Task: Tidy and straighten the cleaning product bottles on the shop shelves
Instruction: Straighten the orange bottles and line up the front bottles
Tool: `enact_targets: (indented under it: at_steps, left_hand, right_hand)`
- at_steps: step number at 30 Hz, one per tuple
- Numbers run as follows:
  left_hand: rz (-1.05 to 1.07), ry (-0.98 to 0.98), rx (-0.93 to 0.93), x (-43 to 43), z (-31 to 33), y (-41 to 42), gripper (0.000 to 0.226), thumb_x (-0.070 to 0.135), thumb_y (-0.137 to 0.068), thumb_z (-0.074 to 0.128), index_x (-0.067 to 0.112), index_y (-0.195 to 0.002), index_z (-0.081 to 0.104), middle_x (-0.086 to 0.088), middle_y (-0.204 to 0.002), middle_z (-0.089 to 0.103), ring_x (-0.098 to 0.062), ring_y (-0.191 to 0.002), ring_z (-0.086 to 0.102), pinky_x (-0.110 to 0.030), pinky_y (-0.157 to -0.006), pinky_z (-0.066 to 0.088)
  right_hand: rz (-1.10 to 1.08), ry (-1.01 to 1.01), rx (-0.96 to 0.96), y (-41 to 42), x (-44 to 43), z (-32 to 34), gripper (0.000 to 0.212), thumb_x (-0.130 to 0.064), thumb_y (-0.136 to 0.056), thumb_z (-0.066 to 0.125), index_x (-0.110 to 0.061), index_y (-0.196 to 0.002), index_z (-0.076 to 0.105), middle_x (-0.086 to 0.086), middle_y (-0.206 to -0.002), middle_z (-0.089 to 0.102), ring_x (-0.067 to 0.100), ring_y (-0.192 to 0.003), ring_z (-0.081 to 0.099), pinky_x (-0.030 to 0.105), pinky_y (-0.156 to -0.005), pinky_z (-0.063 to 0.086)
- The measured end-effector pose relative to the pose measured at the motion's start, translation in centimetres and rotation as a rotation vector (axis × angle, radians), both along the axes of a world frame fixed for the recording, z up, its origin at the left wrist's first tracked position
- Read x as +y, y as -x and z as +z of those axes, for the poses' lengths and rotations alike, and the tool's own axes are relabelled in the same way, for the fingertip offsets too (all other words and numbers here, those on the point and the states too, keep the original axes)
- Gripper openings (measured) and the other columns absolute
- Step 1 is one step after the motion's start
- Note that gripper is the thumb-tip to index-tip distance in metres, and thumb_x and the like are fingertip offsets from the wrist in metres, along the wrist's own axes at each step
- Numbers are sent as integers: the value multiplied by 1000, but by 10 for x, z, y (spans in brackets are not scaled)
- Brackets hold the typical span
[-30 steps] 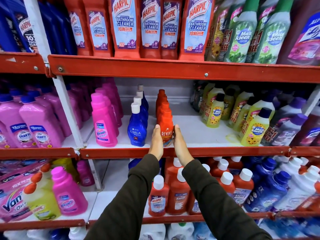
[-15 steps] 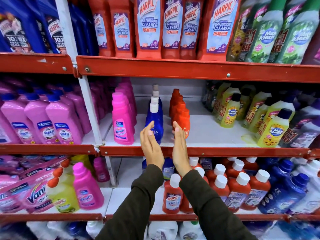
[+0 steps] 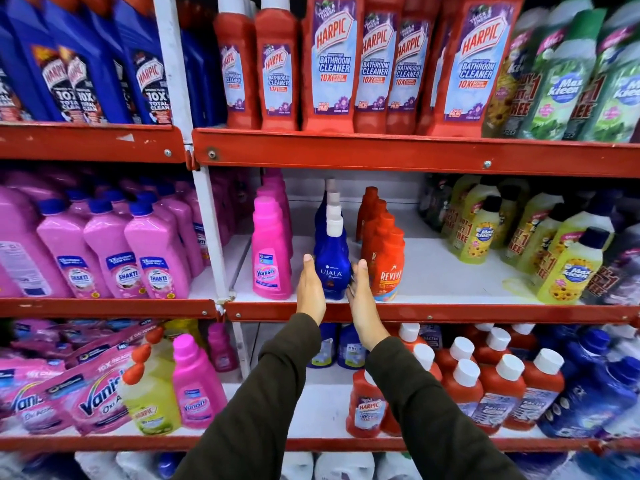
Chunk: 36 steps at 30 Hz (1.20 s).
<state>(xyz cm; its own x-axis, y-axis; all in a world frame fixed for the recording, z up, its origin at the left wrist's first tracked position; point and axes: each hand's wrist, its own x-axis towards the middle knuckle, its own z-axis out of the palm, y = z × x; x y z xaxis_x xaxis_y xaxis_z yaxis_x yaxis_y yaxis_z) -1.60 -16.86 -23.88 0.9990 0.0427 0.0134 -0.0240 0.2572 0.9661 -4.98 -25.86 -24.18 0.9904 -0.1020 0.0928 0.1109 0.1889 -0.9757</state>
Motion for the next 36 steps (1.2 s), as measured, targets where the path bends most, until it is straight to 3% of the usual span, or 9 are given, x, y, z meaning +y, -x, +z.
enact_targets:
  at_steps: [6, 13, 22, 24, 26, 28, 30, 33, 36]
  left_hand:
    - [-18, -16, 9, 4, -3, 7, 62, 51, -108, 21, 14, -155, 40, -10, -152, 53, -22, -141, 50, -47, -122, 36]
    - [-25, -38, 20, 5, -2, 8, 61, 49, -109, 23, 13, -154, 41, -11, -152, 53, -23, -140, 50, -46, -122, 36]
    - [-62, -49, 8, 10, -2, 15, 61, 50, -108, 24, 14, -157, 37, -9, -157, 47, -23, -145, 44, -47, -124, 33]
    - [-45, -82, -21, 11, -4, 17, 60, 49, -108, 24, 16, -159, 31, -7, -163, 39, -21, -150, 37, -46, -126, 29]
    - [30, -123, -87, 13, -6, 21, 57, 44, -110, 24, 19, -161, 29, -2, -166, 33, -16, -152, 31, -41, -128, 24]
    - [119, -128, -161, 16, -8, 25, 51, 37, -111, 25, 19, -158, 36, 0, -163, 39, -13, -149, 35, -41, -126, 28]
    - [195, -96, -223, 23, -8, 30, 45, 32, -111, 26, 19, -149, 49, -1, -152, 52, -16, -142, 46, -43, -122, 35]
    - [345, -121, -311, 38, -6, 36, 38, 27, -111, 27, 25, -135, 58, 3, -133, 62, -14, -127, 55, -37, -114, 42]
    - [515, -157, -351, 59, -3, 32, 37, 23, -111, 30, 19, -136, 57, -1, -133, 55, 6, -120, 51, -10, -105, 37]
  right_hand:
    - [-17, -12, 20, -4, 3, 1, 39, -57, -105, 24, -39, -118, 56, -34, -95, 74, -18, -92, 67, 2, -68, 51]
    - [-35, -9, 7, -7, 5, 0, 34, -53, -106, 25, -43, -112, 57, -36, -94, 73, -19, -93, 67, 2, -69, 51]
    - [-70, 63, -26, -4, 4, 2, 27, -52, -105, 31, -42, -114, 55, -26, -109, 66, -16, -94, 68, 5, -69, 53]
    - [-98, 75, -29, 0, 7, 1, 34, -52, -105, 31, -39, -128, 52, -19, -124, 64, -8, -111, 64, 8, -79, 52]
    - [-170, 108, -54, 5, 11, -3, 50, -54, -105, 30, -30, -148, 41, -12, -145, 50, -1, -131, 50, 11, -95, 41]
    - [-269, 157, -117, 9, 17, -8, 52, -53, -105, 30, -30, -151, 37, -12, -148, 41, -12, -127, 43, 3, -93, 37]
    - [-334, 177, -183, 10, 23, -13, 44, -46, -107, 32, -27, -144, 45, -9, -140, 46, -17, -120, 46, 0, -89, 42]
    - [-318, 132, -225, 14, 40, -15, 40, -43, -106, 35, -23, -136, 54, -7, -134, 53, 4, -127, 52, 21, -103, 46]
    - [-219, 108, -204, 15, 61, -10, 52, -49, -101, 33, -23, -139, 55, -2, -144, 55, 16, -134, 51, 33, -112, 42]
